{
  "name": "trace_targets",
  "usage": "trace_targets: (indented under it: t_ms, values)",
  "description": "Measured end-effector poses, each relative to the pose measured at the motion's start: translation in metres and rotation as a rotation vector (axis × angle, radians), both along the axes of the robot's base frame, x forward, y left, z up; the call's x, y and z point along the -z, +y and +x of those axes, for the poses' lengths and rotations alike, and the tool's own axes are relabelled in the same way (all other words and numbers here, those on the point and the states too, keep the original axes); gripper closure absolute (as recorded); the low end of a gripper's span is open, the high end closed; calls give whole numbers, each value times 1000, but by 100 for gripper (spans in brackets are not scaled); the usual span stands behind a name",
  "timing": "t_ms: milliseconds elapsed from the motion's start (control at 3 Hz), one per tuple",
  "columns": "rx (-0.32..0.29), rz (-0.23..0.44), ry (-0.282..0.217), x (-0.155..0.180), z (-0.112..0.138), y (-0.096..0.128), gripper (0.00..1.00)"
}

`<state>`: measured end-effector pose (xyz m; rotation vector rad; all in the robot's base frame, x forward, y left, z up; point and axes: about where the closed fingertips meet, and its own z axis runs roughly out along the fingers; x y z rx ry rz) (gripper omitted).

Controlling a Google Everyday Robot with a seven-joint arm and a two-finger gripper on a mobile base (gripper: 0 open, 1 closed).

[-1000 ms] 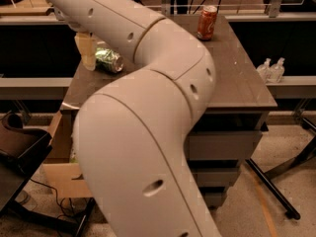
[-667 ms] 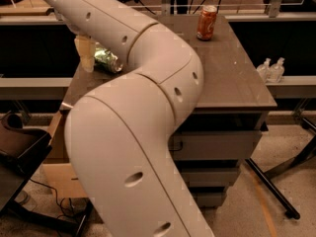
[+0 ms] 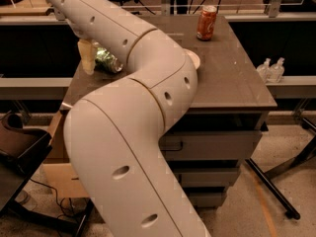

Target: Place green can upright

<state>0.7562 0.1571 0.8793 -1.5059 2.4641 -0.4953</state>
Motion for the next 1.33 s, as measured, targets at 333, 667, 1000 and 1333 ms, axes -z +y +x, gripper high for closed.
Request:
trace_targets:
  t_ms: [333,667,1000,1333]
  values:
    - [54,35,15,7,-1,0,17]
    - [47,57,-7,9,6,6,39]
    - [38,72,-25,11,13,11,63]
    - [32,82,-38,14,18,14,88]
